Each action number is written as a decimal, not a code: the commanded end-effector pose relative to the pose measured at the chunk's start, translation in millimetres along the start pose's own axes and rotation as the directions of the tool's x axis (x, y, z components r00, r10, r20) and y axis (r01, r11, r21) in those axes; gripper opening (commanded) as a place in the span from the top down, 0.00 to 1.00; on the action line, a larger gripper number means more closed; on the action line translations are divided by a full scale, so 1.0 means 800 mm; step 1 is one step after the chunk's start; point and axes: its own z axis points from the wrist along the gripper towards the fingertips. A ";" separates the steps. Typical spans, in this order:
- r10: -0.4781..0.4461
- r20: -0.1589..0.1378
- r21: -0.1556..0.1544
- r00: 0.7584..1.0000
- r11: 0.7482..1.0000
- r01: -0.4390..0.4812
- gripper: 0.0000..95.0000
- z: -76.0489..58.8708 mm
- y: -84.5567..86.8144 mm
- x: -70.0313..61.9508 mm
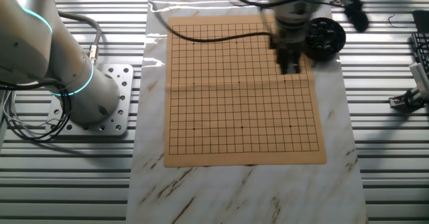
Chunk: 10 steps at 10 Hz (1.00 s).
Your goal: Play the first move as black on the 3-4 point in the upper right corner of the Go board
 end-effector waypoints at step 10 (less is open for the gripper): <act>0.093 0.015 0.024 0.996 0.995 -0.094 1.00 0.057 0.181 -0.132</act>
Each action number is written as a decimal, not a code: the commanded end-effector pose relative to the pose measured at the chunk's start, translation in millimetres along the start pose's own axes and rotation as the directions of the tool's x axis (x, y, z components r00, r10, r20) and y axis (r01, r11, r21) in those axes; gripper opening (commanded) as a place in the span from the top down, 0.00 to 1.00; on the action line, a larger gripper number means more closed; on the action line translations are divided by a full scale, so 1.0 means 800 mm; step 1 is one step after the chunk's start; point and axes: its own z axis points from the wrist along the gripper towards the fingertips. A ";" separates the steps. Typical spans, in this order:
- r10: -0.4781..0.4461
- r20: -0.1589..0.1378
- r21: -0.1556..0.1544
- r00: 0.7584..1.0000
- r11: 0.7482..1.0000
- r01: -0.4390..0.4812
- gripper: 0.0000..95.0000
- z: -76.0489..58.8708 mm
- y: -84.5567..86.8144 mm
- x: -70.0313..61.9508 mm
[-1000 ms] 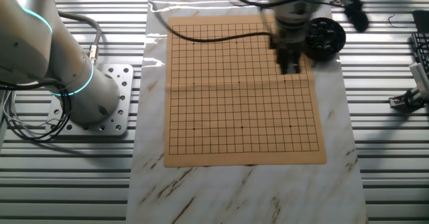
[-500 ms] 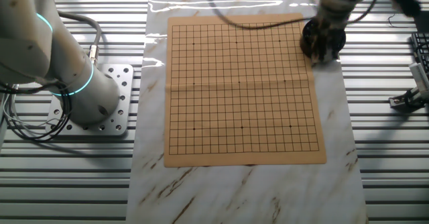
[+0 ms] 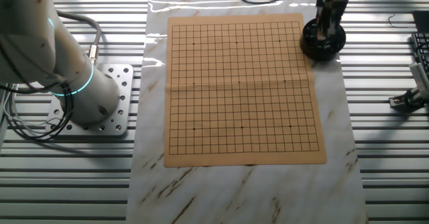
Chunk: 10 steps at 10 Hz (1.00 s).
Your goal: Play the first move as black on the 3-4 point in the upper right corner of the Go board
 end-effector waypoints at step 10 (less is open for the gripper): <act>-0.023 -0.010 -0.027 1.000 0.999 0.022 1.00 -0.005 0.042 -0.037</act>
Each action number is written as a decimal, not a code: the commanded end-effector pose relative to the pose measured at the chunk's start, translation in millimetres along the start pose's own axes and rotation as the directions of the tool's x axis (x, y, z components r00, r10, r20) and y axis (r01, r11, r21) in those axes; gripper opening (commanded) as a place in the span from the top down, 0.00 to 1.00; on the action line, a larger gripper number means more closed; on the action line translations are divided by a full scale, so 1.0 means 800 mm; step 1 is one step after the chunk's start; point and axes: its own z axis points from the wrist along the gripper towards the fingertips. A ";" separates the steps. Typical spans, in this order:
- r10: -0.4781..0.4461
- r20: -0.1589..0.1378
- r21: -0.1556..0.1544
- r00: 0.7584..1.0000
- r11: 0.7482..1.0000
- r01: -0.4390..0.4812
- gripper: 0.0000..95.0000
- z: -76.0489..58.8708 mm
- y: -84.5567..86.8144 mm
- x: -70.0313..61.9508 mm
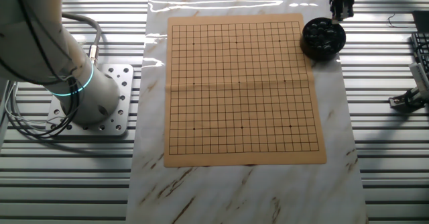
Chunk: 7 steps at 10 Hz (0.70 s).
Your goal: Play the first move as black on the 3-4 point in the upper right corner of the Go board
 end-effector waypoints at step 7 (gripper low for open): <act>-0.032 -0.075 0.010 0.997 0.999 0.033 1.00 0.003 0.005 -0.002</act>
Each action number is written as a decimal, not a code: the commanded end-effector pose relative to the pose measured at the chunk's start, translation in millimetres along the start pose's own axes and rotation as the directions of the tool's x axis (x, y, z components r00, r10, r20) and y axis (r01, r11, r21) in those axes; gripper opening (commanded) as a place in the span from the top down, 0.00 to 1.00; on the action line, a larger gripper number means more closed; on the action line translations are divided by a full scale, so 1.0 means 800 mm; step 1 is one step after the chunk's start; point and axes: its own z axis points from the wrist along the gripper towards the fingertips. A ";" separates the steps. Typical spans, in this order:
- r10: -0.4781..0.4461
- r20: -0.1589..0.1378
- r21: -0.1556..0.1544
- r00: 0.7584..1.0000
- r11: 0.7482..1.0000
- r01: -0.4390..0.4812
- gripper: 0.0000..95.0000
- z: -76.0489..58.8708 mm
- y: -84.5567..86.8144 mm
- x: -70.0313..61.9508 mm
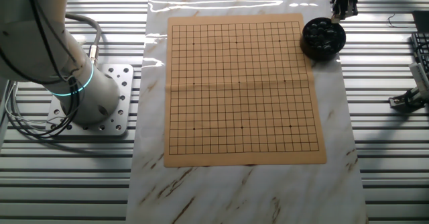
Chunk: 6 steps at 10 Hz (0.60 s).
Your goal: Play the first move as black on the 3-4 point in the upper right corner of the Go board
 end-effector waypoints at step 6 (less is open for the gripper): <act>0.001 0.008 -0.002 1.000 1.000 -0.001 1.00 0.001 0.002 0.000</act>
